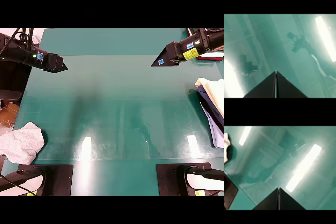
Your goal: Fold the shirts.
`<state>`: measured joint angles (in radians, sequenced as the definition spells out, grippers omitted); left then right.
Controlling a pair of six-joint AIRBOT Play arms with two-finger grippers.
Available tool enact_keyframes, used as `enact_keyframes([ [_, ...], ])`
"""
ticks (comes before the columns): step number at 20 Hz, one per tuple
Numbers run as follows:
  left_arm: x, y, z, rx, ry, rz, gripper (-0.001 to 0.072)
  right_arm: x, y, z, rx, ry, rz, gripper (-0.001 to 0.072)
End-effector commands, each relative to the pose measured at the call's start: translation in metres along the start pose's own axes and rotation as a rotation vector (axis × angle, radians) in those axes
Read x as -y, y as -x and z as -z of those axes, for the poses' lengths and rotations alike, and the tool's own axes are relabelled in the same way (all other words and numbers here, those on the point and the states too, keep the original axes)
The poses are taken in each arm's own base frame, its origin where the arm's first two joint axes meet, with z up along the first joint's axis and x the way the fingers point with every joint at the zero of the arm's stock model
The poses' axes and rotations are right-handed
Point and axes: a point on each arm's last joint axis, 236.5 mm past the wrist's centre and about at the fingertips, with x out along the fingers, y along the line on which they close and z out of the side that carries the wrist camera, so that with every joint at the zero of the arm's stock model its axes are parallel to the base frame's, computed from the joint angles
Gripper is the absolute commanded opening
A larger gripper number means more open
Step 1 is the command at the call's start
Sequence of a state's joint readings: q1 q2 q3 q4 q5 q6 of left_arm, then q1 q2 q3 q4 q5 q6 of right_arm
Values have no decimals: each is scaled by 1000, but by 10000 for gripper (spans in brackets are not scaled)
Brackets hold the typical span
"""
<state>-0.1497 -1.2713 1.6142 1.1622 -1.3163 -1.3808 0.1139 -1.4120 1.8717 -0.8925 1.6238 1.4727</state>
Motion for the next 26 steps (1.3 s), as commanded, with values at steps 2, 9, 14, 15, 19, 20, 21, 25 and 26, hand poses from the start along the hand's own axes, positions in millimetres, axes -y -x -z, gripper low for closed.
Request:
enact_keyframes([
  [2,0,0,0,-1,1,-1,22,0,0,0,1,0,-1,15],
  [9,0,0,0,0,1,-1,23,0,0,1,-4,0,-1,15],
  [14,-2,0,-6,27,-2,-9,22,-1,0,9,-39,0,-5,16],
  [15,-5,1,-18,76,-2,-22,22,-1,0,11,-45,0,-5,15],
  [19,-6,33,19,-47,-12,-84,19,-3,1,20,-87,1,-10,15],
  [20,-11,48,37,-94,-23,-128,19,-3,1,23,-97,2,-11,15],
  [21,-21,63,60,-143,-13,-198,21,-3,1,25,-108,1,-12,15],
  [25,-82,101,174,-352,101,-526,24,-3,1,25,-106,3,-13,15],
  [26,-92,104,202,-399,121,-582,118,-3,1,25,-106,6,-13,15],
])
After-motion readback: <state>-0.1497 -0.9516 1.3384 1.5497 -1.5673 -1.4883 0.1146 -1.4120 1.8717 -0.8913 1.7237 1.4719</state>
